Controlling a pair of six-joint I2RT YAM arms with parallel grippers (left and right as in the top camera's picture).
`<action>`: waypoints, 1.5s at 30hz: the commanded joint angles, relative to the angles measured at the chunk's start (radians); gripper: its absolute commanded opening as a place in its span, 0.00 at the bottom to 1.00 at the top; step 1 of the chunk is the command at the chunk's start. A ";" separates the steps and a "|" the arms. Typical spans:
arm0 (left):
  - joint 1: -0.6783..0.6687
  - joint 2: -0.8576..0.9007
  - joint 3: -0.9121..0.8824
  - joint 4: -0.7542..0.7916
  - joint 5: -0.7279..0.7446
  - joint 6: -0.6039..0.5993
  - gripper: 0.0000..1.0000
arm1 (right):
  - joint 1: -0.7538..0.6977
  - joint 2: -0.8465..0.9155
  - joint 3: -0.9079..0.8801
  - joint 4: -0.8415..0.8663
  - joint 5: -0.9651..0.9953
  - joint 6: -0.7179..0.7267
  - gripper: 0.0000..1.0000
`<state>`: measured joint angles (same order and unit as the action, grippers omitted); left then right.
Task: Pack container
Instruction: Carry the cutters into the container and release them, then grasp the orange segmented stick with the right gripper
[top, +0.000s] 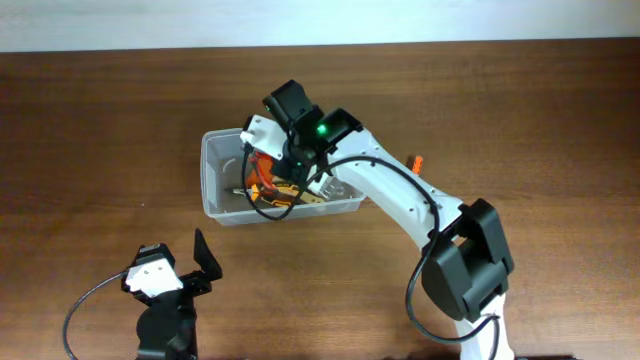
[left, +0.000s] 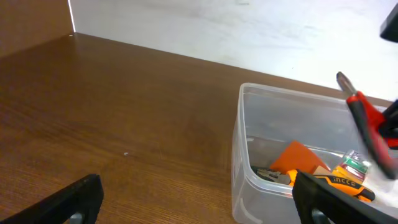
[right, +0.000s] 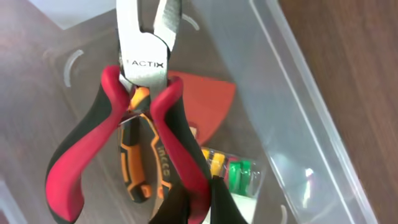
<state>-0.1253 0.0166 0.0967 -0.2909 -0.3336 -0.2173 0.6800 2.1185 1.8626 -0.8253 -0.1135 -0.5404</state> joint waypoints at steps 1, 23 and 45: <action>-0.005 -0.005 -0.004 -0.001 -0.003 0.009 0.99 | 0.024 0.024 0.029 -0.007 -0.008 -0.003 0.84; -0.005 -0.005 -0.004 -0.001 -0.003 0.009 0.99 | -0.525 -0.192 0.245 -0.495 0.148 0.935 0.84; -0.005 -0.005 -0.004 -0.001 -0.003 0.009 0.99 | -0.516 0.061 -0.104 -0.320 0.107 1.051 0.58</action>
<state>-0.1253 0.0166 0.0967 -0.2909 -0.3336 -0.2173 0.1497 2.1487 1.7687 -1.1526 -0.0132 0.4965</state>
